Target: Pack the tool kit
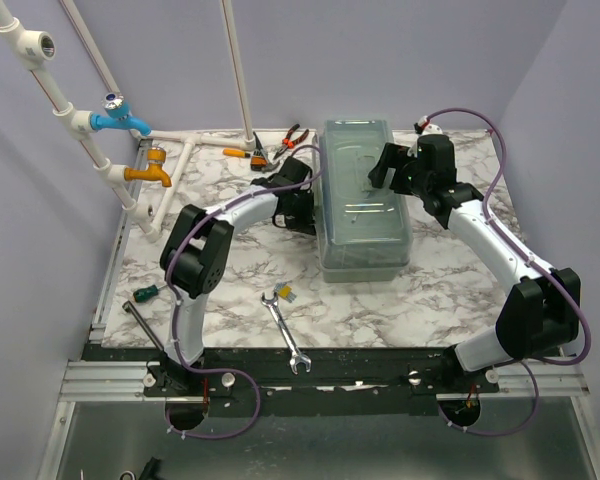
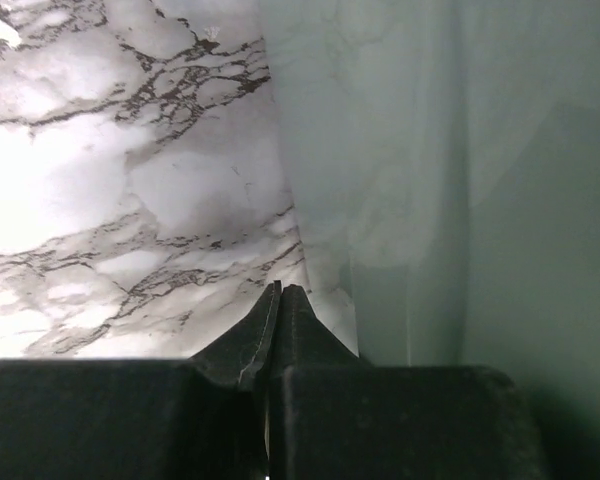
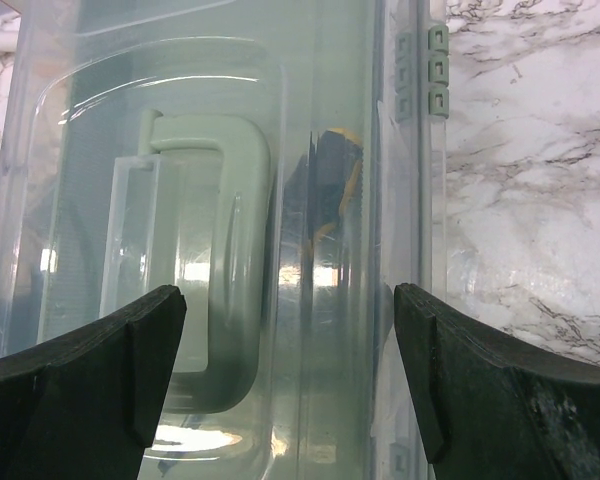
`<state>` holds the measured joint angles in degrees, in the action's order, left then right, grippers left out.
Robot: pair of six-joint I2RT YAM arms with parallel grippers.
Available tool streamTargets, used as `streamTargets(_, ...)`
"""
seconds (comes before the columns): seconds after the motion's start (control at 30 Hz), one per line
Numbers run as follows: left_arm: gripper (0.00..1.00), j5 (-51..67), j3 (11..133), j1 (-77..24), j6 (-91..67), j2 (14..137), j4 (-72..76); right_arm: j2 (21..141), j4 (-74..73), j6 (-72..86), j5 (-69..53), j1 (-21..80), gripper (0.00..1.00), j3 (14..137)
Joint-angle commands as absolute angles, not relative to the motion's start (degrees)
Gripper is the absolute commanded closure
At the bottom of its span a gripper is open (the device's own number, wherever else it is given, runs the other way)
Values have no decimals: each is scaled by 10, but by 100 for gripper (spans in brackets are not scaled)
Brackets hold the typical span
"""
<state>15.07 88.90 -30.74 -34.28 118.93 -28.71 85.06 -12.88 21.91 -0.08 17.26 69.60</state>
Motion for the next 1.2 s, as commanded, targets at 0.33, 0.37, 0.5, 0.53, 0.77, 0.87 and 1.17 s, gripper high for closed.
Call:
streamTargets(0.33, 99, 21, 680, -310, -310, 860, -212, 758, -209, 181, 5, 203, 0, 707)
streamTargets(0.37, 98, 7, 667, -309, -309, 833, -214, 740, -210, 178, 19, 203, 0, 701)
streamTargets(0.5, 91, -56, 604, -309, -311, 733, -212, 670, -215, 172, 89, 203, 0, 677)
streamTargets(0.53, 88, -70, 580, -309, -312, 705, -207, 651, -213, 171, 117, 203, 0, 667)
streamTargets(0.77, 6, -237, 449, -306, -356, 535, -183, 599, -152, 145, 431, 189, 0, 588)
streamTargets(0.87, 2, -298, 416, -301, -362, 490, -174, 587, -92, 153, 426, 151, 0, 546)
streamTargets(1.17, 2, -430, 293, -255, -255, 440, -12, 584, 131, 173, 249, 37, 0, 341)
